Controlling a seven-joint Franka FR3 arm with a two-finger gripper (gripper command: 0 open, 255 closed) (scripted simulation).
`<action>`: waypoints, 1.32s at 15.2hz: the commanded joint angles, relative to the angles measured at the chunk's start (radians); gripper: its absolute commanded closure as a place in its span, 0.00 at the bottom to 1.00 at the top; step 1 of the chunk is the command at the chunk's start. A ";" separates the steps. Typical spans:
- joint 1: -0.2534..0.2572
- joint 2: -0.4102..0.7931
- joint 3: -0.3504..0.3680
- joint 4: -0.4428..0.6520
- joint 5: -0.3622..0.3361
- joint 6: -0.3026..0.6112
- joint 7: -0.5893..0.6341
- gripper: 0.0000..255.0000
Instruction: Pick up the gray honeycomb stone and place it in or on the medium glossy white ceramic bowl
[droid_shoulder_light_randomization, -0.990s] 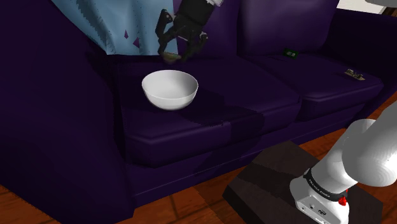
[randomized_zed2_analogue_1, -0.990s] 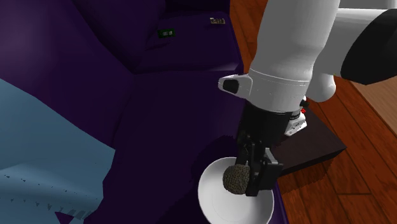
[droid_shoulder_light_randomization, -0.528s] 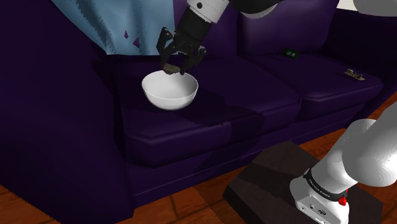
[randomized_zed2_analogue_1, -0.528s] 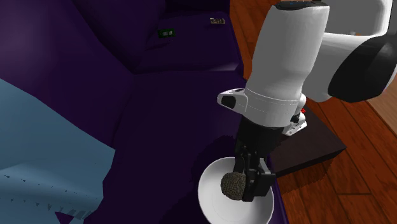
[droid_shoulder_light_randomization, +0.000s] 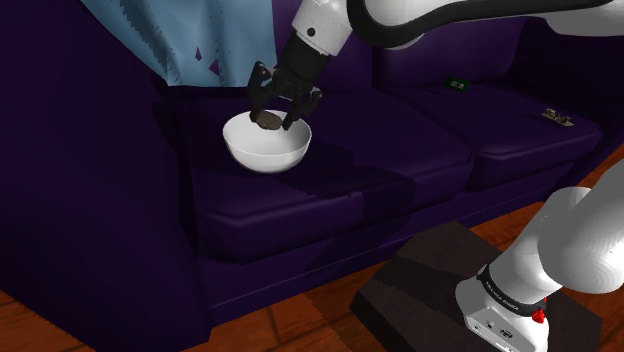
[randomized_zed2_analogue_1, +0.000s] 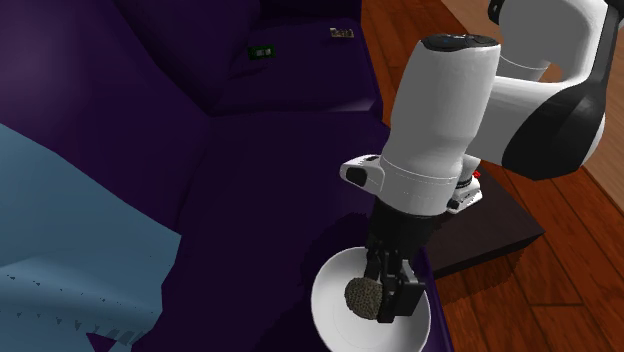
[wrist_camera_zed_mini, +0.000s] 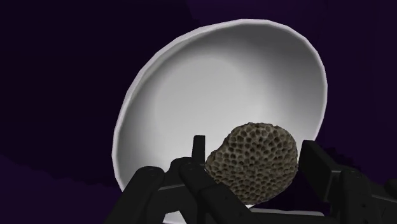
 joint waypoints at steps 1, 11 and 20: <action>0.000 0.000 0.000 -0.002 0.000 0.002 -0.001 1.00; -0.003 -0.019 -0.006 0.009 0.007 -0.028 -0.005 0.00; -0.011 -0.066 -0.025 0.046 0.020 -0.114 -0.014 0.00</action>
